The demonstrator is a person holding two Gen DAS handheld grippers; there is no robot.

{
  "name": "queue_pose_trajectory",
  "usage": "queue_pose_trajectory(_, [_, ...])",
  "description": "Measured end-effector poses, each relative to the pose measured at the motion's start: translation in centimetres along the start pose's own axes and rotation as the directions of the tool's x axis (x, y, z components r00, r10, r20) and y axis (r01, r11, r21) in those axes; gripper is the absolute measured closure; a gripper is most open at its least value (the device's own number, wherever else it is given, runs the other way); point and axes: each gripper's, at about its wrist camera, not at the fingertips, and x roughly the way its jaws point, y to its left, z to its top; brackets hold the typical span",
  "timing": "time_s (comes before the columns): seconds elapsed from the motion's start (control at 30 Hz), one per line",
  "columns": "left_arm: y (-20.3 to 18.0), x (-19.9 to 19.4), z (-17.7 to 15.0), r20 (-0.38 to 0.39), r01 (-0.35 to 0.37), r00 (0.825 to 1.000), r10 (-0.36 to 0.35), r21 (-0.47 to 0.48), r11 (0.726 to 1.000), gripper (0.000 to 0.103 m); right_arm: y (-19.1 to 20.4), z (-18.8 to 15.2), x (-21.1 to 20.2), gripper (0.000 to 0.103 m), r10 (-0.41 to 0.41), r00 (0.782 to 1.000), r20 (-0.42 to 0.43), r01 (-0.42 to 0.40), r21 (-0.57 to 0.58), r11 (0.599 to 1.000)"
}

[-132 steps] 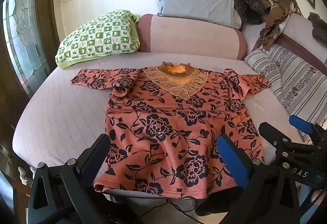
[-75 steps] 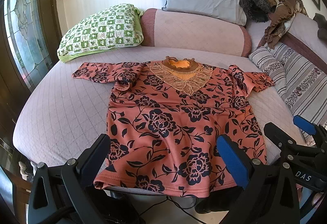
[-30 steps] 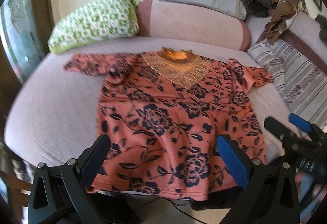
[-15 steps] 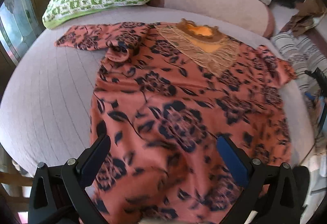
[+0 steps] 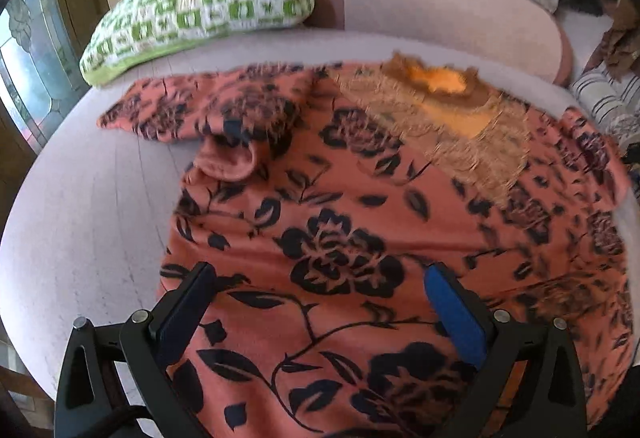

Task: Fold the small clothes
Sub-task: 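Grasp the sleeve cuff with the right gripper and lift it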

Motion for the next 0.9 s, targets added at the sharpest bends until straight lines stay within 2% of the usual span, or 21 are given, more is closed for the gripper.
queue_pose_trajectory(0.03, [0.2,0.4,-0.3,-0.016,0.008,1.000,-0.009,-0.005,1.000,0.000,0.4,0.0,0.2,0.074,-0.015,1.000,0.004,0.015,-0.018,1.000])
queue_pose_trajectory(0.07, [0.4,0.7,-0.7,-0.035,0.021,0.999,-0.022,-0.017,1.000,0.000,0.9,0.0,0.2,0.088,-0.013,1.000,0.006,0.013,-0.036,0.999])
queue_pose_trajectory(0.13, [0.9,1.5,-1.1,-0.067,0.040,0.997,-0.043,-0.042,0.998,0.000,1.9,0.4,-0.6,0.091,0.020,0.999,0.033,-0.017,-0.075,0.997])
queue_pose_trajectory(0.17, [0.9,1.6,-1.2,-0.059,0.041,0.997,-0.043,-0.034,0.999,0.000,2.5,0.6,-1.6,0.092,0.040,0.997,0.060,-0.034,-0.093,0.995])
queue_pose_trajectory(0.23, [0.6,1.7,-1.3,-0.056,0.030,0.998,-0.031,-0.013,0.999,0.000,4.5,0.9,-4.7,0.092,0.121,0.987,0.109,-0.105,-0.143,0.984])
queue_pose_trajectory(0.3, [0.6,1.7,-1.4,-0.059,0.031,0.998,-0.032,-0.021,0.999,0.000,7.2,0.9,-9.0,0.092,0.230,0.961,0.150,-0.196,-0.215,0.957])
queue_pose_trajectory(0.33, [0.7,1.7,-1.3,-0.063,0.037,0.997,-0.038,-0.023,0.999,0.000,8.7,0.6,-11.4,0.092,0.294,0.942,0.160,-0.250,-0.250,0.936])
queue_pose_trajectory(0.37, [0.7,1.9,-1.2,-0.069,0.045,0.997,-0.046,-0.027,0.999,0.000,10.6,0.0,-14.5,0.092,0.371,0.914,0.165,-0.314,-0.295,0.903])
queue_pose_trajectory(0.43, [0.8,1.9,-1.0,-0.090,0.058,0.994,-0.060,-0.020,0.998,0.000,14.0,-1.8,-19.1,0.092,0.476,0.866,0.157,-0.397,-0.366,0.842])
queue_pose_trajectory(0.5, [1.1,1.4,-0.8,-0.107,0.074,0.991,-0.075,-0.012,0.997,0.000,17.1,-4.8,-23.3,0.092,0.563,0.816,0.129,-0.465,-0.432,0.773])
queue_pose_trajectory(0.57, [2.4,-0.4,-0.8,-0.051,0.098,0.993,-0.102,-0.081,0.992,0.000,21.0,-8.3,-26.7,0.092,0.634,0.769,0.081,-0.527,-0.482,0.700])
queue_pose_trajectory(0.67, [4.6,-3.1,-1.1,0.028,0.138,0.990,-0.135,-0.145,0.980,0.000,26.2,-13.8,-28.6,0.092,0.690,0.724,0.003,-0.586,-0.524,0.618])
queue_pose_trajectory(0.77, [6.4,-4.9,-1.3,0.070,0.128,0.990,-0.119,-0.158,0.979,0.000,30.9,-20.2,-27.9,0.092,0.704,0.704,-0.092,-0.644,-0.500,0.579])
queue_pose_trajectory(0.83, [7.6,-5.6,-1.4,0.094,0.127,0.989,-0.112,-0.168,0.978,0.000,33.6,-23.9,-25.5,0.089,0.691,0.705,-0.159,-0.664,-0.492,0.564])
queue_pose_trajectory(0.9, [8.6,-5.6,-1.2,0.090,0.133,0.989,-0.118,-0.178,0.975,0.000,36.1,-28.1,-21.6,0.086,0.643,0.704,-0.303,-0.694,-0.486,0.531])
